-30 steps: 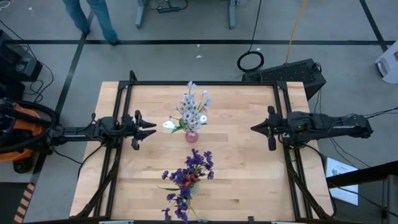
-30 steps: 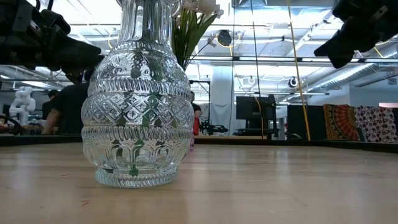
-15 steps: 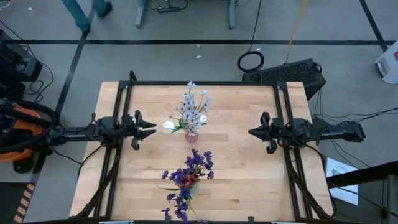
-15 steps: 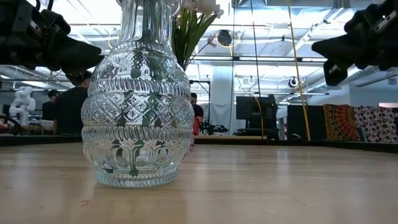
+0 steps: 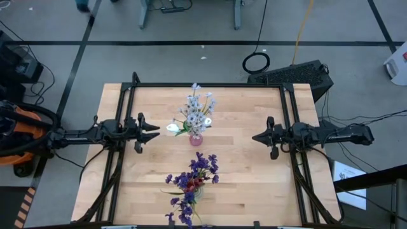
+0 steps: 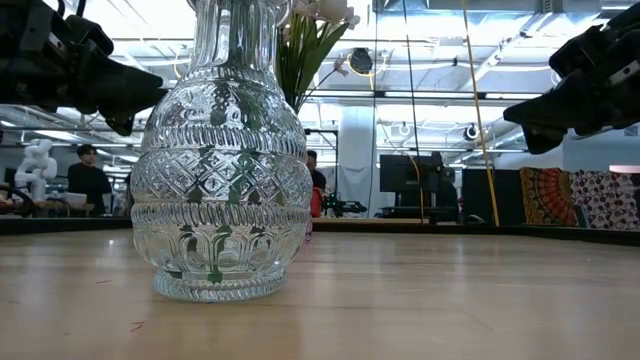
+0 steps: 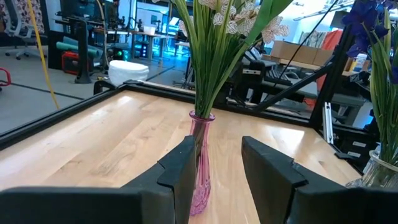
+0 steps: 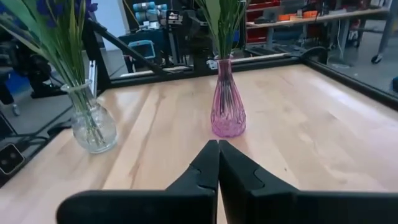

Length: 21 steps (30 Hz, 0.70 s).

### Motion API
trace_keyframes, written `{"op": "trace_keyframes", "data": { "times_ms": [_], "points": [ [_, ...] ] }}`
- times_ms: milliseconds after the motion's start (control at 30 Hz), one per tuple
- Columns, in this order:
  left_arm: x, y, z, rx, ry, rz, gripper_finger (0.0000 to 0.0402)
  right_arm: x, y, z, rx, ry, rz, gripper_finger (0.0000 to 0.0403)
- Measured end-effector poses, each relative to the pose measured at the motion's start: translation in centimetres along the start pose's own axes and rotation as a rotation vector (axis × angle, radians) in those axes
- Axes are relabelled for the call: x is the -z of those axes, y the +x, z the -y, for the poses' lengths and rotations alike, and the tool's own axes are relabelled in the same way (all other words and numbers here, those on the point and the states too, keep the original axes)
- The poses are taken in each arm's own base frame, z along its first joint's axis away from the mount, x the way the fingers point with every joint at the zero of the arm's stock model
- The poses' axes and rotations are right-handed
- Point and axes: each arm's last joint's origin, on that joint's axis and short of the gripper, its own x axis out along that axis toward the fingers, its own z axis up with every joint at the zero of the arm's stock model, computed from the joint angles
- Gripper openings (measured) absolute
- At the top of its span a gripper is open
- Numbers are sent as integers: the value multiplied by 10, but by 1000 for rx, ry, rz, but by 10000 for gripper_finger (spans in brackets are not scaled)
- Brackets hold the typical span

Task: Sort flowers into vase by color
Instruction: Return to Home Position

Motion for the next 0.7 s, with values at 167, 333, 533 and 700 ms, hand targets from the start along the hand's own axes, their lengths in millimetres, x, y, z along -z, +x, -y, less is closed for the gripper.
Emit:
{"op": "trace_keyframes", "data": {
  "times_ms": [167, 333, 533, 700],
  "points": [
    [0, 0, 0, 0, 0, 0, 136, 0, 0, 0, 0, 23, -1, 0],
    [0, 0, 0, 0, 0, 0, 136, 0, 0, 0, 0, 23, -1, 0],
    [0, 0, 0, 0, 0, -1, 136, 0, 0, 0, 0, 23, -1, 0],
    [0, 0, 0, 0, 0, -1, 136, 0, 0, 0, -1, 23, -1, 0]
  ]
}}
